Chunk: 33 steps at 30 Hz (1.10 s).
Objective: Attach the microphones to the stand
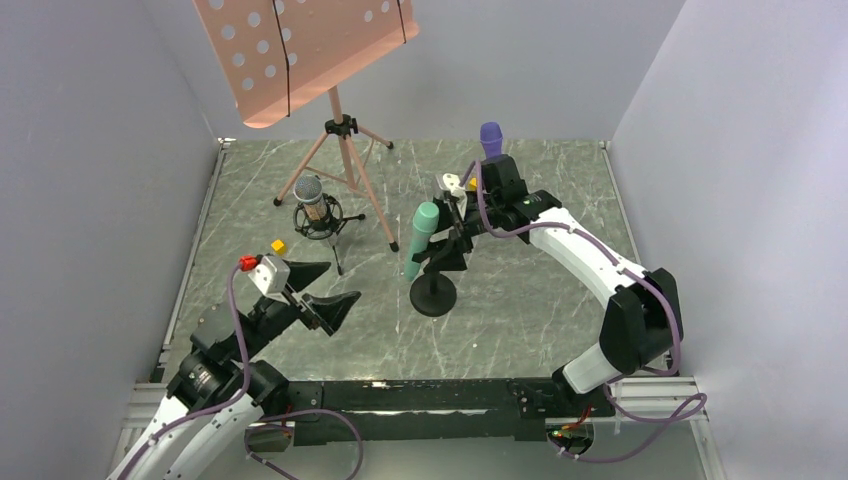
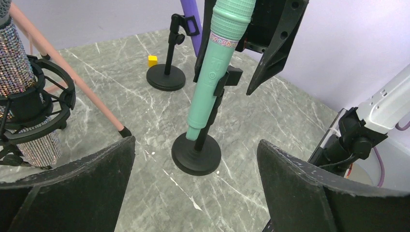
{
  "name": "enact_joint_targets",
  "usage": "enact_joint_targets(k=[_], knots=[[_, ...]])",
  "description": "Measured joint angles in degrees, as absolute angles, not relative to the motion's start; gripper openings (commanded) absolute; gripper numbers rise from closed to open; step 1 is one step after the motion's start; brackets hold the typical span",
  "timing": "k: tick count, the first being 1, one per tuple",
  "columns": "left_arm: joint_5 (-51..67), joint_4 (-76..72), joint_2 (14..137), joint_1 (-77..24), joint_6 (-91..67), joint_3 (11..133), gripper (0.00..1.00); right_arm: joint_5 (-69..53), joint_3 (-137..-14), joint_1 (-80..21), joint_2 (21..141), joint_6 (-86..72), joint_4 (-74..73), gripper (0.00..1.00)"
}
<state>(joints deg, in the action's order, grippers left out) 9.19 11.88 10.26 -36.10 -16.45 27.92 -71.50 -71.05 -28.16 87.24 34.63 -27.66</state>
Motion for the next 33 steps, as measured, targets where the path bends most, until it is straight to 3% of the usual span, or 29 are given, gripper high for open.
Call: enact_joint_targets(k=[8,22,33], knots=[[17.74,3.53,21.26,-36.1,-10.66,25.5,0.99,-71.35,-69.34,-26.22,86.76,32.67,-24.71,0.96],[31.55,-20.97,54.61,-36.1,1.08,29.52,0.98,-72.42,-64.01,-17.96,77.01,42.39,-31.11,1.0],[34.68,-29.82,62.7,-36.1,0.97,33.17,0.91,-74.78,-62.61,-17.76,75.53,43.51,-31.4,1.0]])
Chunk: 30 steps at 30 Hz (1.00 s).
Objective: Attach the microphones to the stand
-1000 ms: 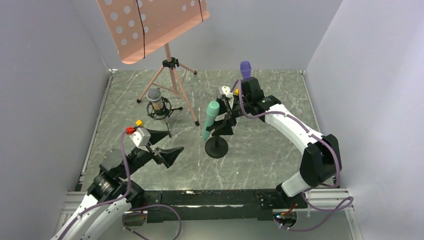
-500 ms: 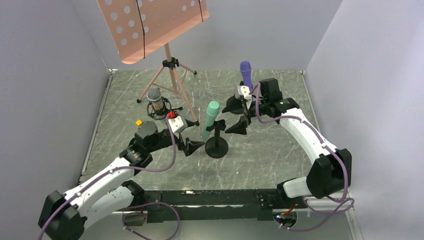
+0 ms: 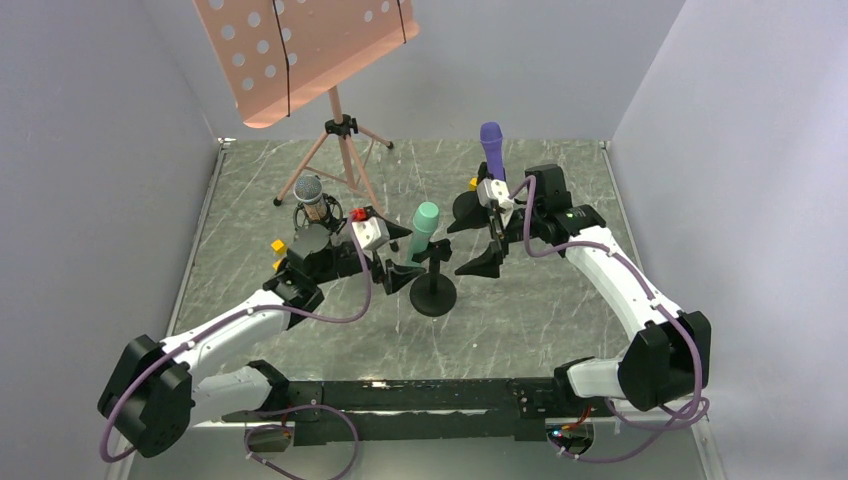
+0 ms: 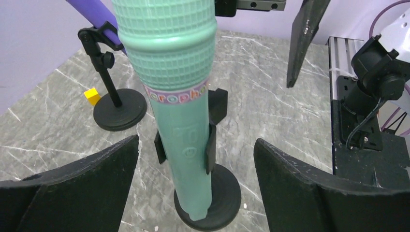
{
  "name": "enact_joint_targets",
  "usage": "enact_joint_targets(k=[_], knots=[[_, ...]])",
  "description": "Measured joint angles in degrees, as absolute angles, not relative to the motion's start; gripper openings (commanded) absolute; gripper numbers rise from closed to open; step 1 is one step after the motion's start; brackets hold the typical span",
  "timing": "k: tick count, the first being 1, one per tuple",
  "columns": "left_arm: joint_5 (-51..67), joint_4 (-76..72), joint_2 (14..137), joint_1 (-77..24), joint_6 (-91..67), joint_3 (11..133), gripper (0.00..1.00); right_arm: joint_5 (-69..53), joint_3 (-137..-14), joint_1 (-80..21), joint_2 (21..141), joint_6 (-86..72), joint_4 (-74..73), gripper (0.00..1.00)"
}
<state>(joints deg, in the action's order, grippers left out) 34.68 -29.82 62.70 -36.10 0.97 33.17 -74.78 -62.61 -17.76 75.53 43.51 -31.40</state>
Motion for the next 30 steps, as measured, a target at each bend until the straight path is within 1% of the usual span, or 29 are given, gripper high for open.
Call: enact_joint_targets(k=[3,8,10,12,15,19,25,30], knots=[[34.68,-30.65,64.71,-36.1,0.99,34.44,0.86,-75.55,-62.61,-17.3,75.53,43.42,-31.38,1.0],[34.96,-30.74,67.68,-36.1,1.1,35.05,0.64,-76.27,-62.61,-15.99,75.53,43.29,-31.31,1.0],[35.2,-30.52,68.58,-36.1,1.02,35.62,0.49,-76.75,-62.61,-15.64,75.53,43.31,-31.33,1.0],[35.44,-30.0,69.23,-36.1,1.19,36.6,0.27,-76.97,-62.61,-15.46,75.55,43.31,-31.33,1.0],[35.68,-29.04,69.3,-36.1,1.28,37.23,0.09,-77.06,-62.61,-15.4,75.59,43.38,-31.4,1.0],[35.03,-29.02,69.3,-36.1,0.95,37.26,0.0,-77.1,-62.61,-15.33,75.81,43.99,-32.03,1.0],[29.54,-28.23,69.58,-36.21,0.38,38.72,0.0,-77.08,-62.61,-14.57,75.81,45.39,-33.78,1.0],[21.91,-28.1,76.12,-35.62,0.45,48.51,0.0,-77.21,-62.74,-12.23,75.75,46.39,-35.55,1.0]])
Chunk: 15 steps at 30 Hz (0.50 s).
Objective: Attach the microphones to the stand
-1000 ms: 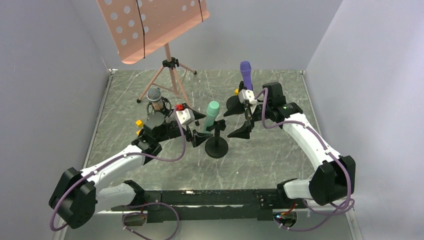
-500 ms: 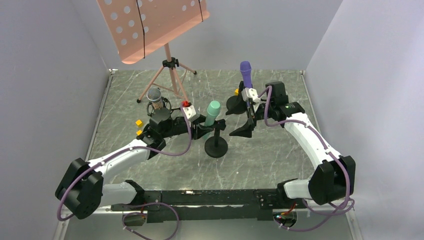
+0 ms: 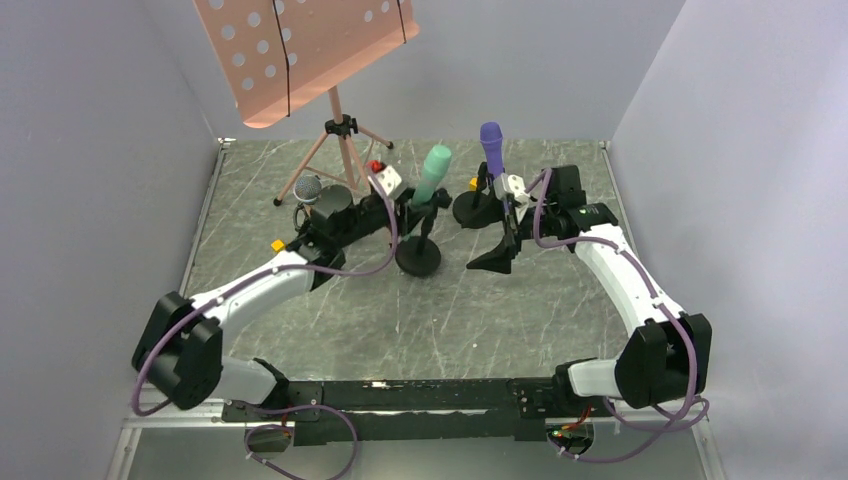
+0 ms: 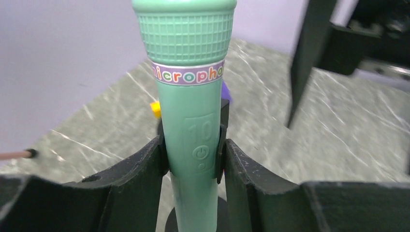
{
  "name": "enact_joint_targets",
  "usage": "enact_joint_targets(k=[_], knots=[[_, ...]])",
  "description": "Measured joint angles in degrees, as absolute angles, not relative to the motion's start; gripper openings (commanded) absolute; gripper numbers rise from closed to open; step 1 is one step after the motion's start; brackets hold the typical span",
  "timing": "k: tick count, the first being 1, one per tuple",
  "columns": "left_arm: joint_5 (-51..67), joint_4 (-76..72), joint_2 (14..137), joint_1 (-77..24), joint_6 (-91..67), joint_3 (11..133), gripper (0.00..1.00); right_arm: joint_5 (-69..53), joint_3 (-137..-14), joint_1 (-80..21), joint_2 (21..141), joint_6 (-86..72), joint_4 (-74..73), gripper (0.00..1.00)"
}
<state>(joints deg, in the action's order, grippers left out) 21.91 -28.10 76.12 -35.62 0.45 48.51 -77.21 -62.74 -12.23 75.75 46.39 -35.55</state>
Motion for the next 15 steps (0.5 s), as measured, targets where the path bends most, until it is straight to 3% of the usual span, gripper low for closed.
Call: enact_joint_targets(k=[15], knots=[[13.82,-34.11,102.54,-30.02,-2.09,71.68,0.0,-78.54,-63.16,-6.46,72.64,47.46,-37.41,1.0]])
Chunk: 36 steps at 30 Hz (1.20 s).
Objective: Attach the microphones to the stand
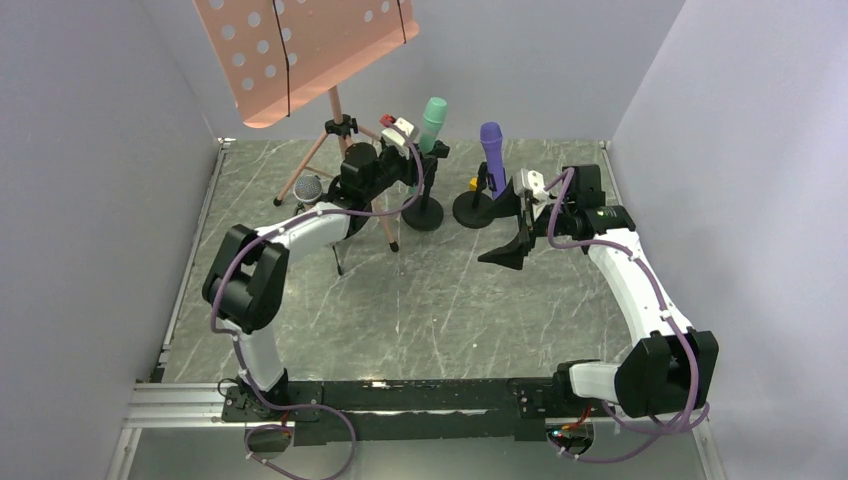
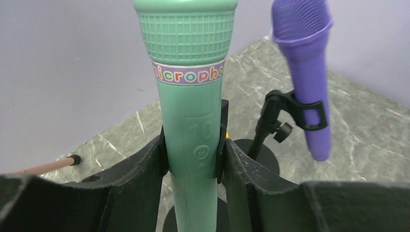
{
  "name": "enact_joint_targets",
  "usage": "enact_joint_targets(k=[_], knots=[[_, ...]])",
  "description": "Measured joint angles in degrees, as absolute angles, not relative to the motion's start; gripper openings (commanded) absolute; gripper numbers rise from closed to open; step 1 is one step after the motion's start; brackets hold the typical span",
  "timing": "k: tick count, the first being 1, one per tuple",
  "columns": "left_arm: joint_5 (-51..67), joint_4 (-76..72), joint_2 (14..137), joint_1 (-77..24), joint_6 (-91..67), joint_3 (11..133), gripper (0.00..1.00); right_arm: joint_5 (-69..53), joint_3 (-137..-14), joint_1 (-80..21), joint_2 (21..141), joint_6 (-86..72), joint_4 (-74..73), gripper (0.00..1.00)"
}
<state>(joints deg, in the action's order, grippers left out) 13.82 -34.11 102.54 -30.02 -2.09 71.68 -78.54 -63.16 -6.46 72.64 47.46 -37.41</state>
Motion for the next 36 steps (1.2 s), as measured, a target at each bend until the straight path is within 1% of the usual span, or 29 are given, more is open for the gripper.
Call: enact_joint_targets(k=[3,5,6,9,11,13,14,16,18,22,28,34,36], knots=[[13.13,-34.59,105.56,-29.56,-2.15,72.55,0.0,-78.52,-63.22,-5.85,72.64,48.1,-38.04,1.0],[12.97,-36.4,106.15,-29.43,-2.44,72.38,0.05,-78.52,-63.35,-5.52,72.64,48.56,-38.5,1.0],[12.97,-37.26,106.13,-29.43,-2.61,71.79,0.12,-78.54,-63.37,-5.39,72.64,48.71,-38.65,1.0],[13.06,-41.54,105.41,-29.45,-2.96,68.42,0.37,-78.54,-63.83,-4.99,72.95,49.67,-39.72,1.0],[13.1,-42.87,103.55,-29.43,-3.44,65.28,0.58,-78.54,-64.01,-4.93,73.25,50.13,-40.36,1.0],[13.21,-43.44,101.38,-29.45,-4.08,62.11,0.75,-78.52,-64.03,-4.91,73.71,50.57,-40.77,1.0],[13.3,-43.68,100.29,-29.45,-4.25,60.84,0.81,-78.52,-64.03,-4.89,73.95,50.7,-40.86,1.0],[13.26,-43.9,98.06,-29.45,-5.17,58.63,0.9,-78.5,-64.03,-4.8,74.43,50.94,-41.04,1.0],[13.23,-43.62,96.03,-29.45,-5.67,57.23,0.94,-78.52,-64.03,-4.43,74.94,51.05,-41.12,1.0],[13.41,-40.27,92.14,-29.45,-6.59,56.93,0.98,-78.5,-64.03,-3.53,75.42,51.05,-41.12,1.0],[15.46,-31.03,86.72,-29.45,-7.55,59.86,0.99,-78.48,-64.03,-1.76,75.44,51.03,-41.1,1.0],[19.03,-21.8,85.08,-29.45,-9.28,64.18,0.99,-78.19,-64.03,0.32,75.42,50.94,-41.06,1.0],[20.14,-14.59,85.06,-29.45,-10.46,67.51,0.99,-77.3,-64.03,2.17,75.24,49.71,-40.4,1.0]])
